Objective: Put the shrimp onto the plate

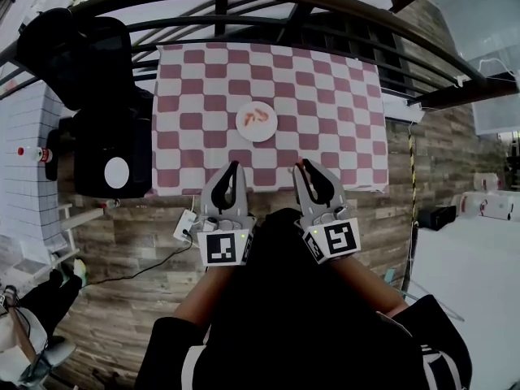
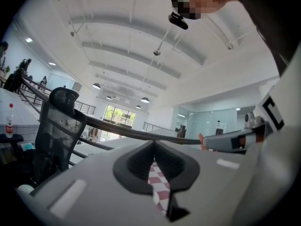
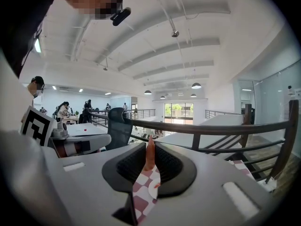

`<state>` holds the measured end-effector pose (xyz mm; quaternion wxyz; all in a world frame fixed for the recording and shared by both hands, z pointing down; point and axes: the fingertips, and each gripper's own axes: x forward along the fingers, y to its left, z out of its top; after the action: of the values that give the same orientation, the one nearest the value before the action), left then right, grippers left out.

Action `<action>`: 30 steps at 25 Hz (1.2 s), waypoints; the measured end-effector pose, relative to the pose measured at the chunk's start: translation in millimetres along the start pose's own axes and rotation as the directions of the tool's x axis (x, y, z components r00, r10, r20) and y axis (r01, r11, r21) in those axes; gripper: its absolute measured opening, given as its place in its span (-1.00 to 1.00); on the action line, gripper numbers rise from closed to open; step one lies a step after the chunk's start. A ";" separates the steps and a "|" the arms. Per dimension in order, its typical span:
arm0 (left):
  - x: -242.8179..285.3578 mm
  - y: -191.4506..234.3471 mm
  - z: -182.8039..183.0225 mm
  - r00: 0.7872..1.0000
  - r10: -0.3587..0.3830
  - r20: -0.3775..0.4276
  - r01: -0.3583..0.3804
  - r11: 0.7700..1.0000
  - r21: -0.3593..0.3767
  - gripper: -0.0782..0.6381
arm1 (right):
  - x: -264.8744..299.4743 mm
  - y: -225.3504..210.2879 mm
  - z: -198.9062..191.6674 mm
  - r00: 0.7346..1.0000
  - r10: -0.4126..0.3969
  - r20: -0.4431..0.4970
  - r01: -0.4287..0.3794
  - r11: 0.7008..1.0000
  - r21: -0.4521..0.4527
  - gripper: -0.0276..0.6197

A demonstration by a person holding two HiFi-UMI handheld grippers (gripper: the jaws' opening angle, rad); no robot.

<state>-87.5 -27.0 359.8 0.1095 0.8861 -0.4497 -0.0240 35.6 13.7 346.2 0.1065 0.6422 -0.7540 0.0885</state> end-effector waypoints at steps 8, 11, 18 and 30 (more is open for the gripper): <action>-6.3 27.2 11.7 0.997 0.078 0.030 -0.079 0.997 0.025 -0.76 | 14.6 3.8 -5.4 0.999 0.028 -0.036 -0.029 0.999 -0.014 -0.73; -6.8 37.0 8.4 0.993 0.114 0.008 -0.115 0.993 0.026 -0.76 | 23.6 -1.1 -12.1 0.998 0.031 -0.063 -0.031 0.999 0.011 -0.73; 12.4 31.3 -4.0 0.990 0.142 0.006 -0.142 0.989 0.035 -0.76 | 45.8 -12.7 -31.0 0.989 0.091 -0.116 -0.089 0.996 0.025 -0.73; 66.1 25.3 -25.4 0.982 0.178 -0.066 -0.173 0.981 0.086 -0.76 | 101.6 -34.1 -52.6 0.958 0.197 -0.211 -0.195 0.980 0.028 -0.73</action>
<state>-64.7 -90.1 393.7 0.0923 0.8469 -0.5225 0.0361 56.2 -74.0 424.6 0.1748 0.5515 -0.7979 0.1694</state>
